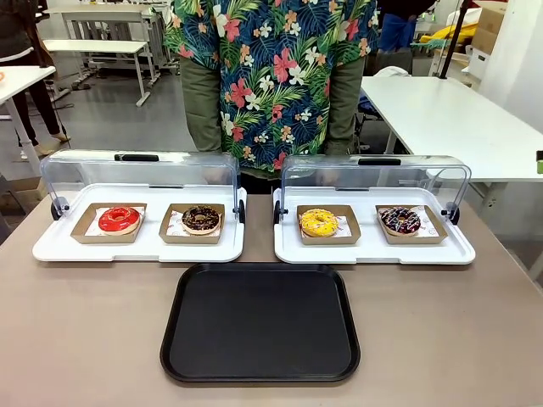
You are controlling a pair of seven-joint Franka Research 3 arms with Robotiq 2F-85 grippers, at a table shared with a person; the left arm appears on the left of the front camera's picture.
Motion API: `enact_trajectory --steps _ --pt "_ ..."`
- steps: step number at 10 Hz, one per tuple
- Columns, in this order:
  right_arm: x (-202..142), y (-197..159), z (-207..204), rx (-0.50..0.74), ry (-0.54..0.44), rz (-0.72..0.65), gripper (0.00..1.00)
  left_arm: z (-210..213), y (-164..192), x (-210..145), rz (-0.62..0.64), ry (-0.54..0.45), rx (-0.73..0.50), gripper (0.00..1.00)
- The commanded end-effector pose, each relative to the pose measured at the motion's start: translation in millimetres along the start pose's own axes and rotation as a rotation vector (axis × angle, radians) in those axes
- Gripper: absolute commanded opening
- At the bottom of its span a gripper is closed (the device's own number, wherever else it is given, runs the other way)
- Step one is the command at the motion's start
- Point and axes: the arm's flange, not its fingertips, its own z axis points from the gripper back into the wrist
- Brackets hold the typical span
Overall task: Move the second donut from the left to the tray.
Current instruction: Pick up the Paper togo box containing the Donut indicated by the person and place it on the Handle tray.
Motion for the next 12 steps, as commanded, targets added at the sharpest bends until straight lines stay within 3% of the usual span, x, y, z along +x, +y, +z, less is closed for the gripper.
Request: enact_trajectory --steps 1,12 --pt "2.7 0.8 -0.1 0.001 -0.006 -0.003 1.00 -2.2 -5.8 2.3 0.015 0.012 0.008 1.00" --pt "2.7 0.8 -0.1 0.001 -0.006 -0.003 1.00 -2.2 -5.8 2.3 0.015 0.012 0.008 1.00"
